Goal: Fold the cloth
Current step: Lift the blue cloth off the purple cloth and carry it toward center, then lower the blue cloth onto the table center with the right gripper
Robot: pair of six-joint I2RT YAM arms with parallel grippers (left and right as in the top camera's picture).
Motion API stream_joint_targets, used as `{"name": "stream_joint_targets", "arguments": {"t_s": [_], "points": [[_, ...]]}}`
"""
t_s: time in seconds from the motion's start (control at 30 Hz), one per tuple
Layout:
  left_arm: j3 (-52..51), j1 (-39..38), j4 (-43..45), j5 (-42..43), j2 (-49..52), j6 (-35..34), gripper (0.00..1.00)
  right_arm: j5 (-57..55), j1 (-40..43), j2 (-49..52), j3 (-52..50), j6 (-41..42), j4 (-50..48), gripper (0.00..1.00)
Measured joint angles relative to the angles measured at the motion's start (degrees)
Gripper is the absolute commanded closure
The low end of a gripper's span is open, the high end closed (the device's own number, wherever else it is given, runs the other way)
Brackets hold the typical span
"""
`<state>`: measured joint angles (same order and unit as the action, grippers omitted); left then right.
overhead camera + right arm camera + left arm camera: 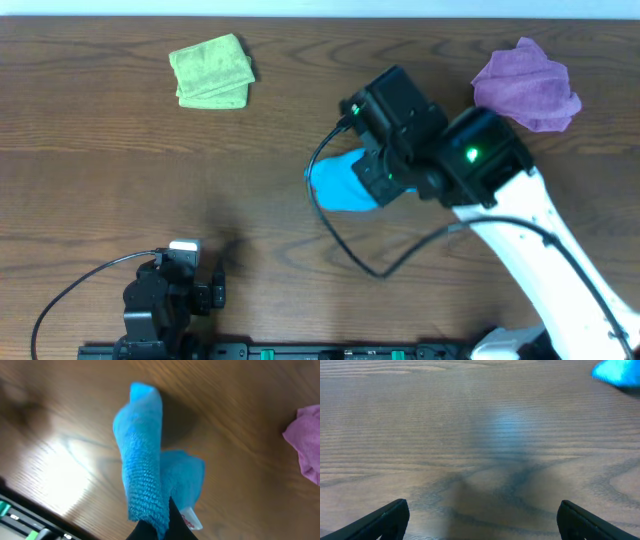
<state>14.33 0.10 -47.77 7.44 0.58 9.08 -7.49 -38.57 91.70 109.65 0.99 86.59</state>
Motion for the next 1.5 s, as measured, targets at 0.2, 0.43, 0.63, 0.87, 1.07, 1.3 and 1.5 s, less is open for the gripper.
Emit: {"name": "stream_joint_targets", "arguments": {"t_s": [0.2, 0.43, 0.63, 0.87, 1.07, 1.3, 1.5], "points": [[0.0, 0.0, 0.0, 0.0, 0.0, 0.0, 0.05, 4.5, -2.0, -0.6, 0.0, -3.5, 3.7, 0.99], [0.0, 0.0, 0.2, 0.0, 0.0, 0.0, 0.04, 13.0, -11.9, -7.3, 0.0, -6.3, 7.1, 0.99], [0.0, 0.0, 0.4, 0.0, 0.0, 0.0, 0.04, 19.8, -14.8, -8.9, -1.4, -8.8, 5.3, 0.99], [0.0, 0.0, 0.4, 0.0, 0.0, 0.2, 0.05, 17.6, -7.6, -8.1, -22.5, -11.0, -12.0, 0.99], [0.0, 0.0, 0.4, 0.0, 0.0, 0.2, 0.05, 2.2, 17.0, 1.5, -35.5, -7.6, -36.7, 0.48], [0.0, 0.0, 0.4, 0.0, 0.0, 0.2, 0.05, -2.7, 32.3, 4.5, -31.7, -2.8, -37.7, 0.12], [0.0, 0.0, 0.5, 0.0, 0.0, 0.2, 0.05, 9.7, 31.6, 1.5, -28.2, -2.8, -29.6, 0.22]]}}
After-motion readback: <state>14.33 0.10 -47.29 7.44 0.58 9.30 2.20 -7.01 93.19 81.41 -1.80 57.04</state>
